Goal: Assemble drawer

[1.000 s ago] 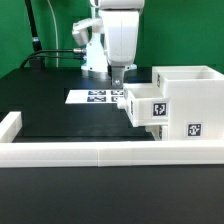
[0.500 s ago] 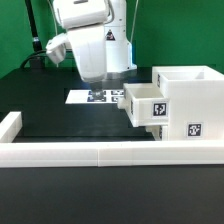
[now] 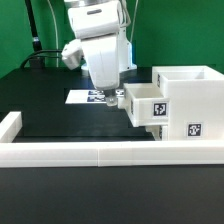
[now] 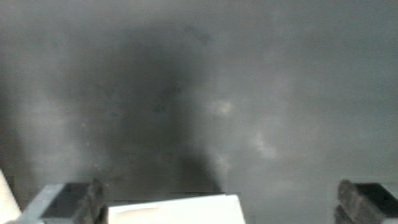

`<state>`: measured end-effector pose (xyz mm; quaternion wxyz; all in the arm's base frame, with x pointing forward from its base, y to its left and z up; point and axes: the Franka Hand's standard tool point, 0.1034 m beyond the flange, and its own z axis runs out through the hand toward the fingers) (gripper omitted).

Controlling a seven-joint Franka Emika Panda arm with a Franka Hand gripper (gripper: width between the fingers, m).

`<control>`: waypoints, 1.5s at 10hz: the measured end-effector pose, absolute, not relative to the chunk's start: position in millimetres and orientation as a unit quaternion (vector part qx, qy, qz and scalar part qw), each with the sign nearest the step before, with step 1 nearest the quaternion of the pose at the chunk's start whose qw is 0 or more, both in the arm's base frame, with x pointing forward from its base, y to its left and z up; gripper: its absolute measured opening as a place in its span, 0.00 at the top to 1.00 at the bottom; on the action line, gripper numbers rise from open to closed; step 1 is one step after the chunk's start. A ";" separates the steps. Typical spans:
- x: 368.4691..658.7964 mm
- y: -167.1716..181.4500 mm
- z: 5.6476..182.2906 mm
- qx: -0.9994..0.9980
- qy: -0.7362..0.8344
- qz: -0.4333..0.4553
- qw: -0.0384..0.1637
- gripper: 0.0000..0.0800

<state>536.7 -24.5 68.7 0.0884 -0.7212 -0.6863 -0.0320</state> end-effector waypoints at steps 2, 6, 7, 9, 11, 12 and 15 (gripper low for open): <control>534.0 -1.4 67.3 -0.738 -0.667 -0.026 0.094 0.19; 533.4 25.1 68.1 -0.754 -0.649 -0.023 0.099 0.19; 533.4 26.9 68.3 -0.759 -0.644 -0.022 0.099 0.19; 533.7 25.6 69.4 -0.762 -0.640 -0.021 0.098 0.19; 529.7 18.0 75.1 -0.766 -0.635 -0.019 0.094 0.19; 524.6 17.2 79.7 -0.775 -0.625 -0.018 0.090 0.19; 515.0 16.0 86.0 -0.788 -0.610 -0.020 0.079 0.19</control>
Offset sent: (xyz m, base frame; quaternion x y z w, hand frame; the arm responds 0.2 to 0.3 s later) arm -0.0018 0.0278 0.0024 0.0049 0.0058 0.0346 0.9994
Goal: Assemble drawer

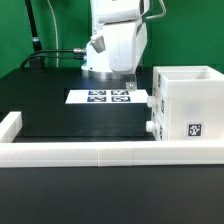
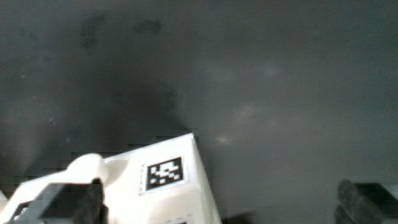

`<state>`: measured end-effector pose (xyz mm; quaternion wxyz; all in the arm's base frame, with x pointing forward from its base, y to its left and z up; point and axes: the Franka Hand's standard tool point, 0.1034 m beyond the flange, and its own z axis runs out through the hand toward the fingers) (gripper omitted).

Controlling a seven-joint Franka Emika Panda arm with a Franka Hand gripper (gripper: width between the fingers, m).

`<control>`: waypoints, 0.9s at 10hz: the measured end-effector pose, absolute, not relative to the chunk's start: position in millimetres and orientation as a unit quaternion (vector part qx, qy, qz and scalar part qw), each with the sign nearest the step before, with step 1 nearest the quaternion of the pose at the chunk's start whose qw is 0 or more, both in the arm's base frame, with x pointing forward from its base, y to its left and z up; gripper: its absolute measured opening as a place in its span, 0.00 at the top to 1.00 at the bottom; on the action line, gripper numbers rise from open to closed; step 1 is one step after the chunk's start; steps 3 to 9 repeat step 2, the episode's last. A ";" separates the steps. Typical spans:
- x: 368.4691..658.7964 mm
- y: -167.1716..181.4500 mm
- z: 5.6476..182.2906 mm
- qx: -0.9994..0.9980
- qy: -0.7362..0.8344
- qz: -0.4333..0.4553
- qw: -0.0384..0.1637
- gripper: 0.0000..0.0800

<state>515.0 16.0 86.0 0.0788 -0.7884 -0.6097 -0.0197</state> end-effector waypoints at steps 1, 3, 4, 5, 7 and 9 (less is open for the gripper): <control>514.8 15.7 85.4 -0.789 -0.609 -0.019 0.079 0.19; 514.5 15.5 85.2 -0.789 -0.609 -0.019 0.079 0.19; 514.5 15.5 85.2 -0.789 -0.609 -0.019 0.079 0.19; 514.5 15.5 85.2 -0.789 -0.609 -0.019 0.079 0.19; 514.5 15.5 85.2 -0.789 -0.609 -0.019 0.079 0.19; 514.5 15.5 85.2 -0.789 -0.609 -0.019 0.079 0.19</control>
Offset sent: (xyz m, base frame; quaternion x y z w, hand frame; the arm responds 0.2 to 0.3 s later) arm 0.0000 0.0000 0.0000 0.0000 0.0000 0.0000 1.0000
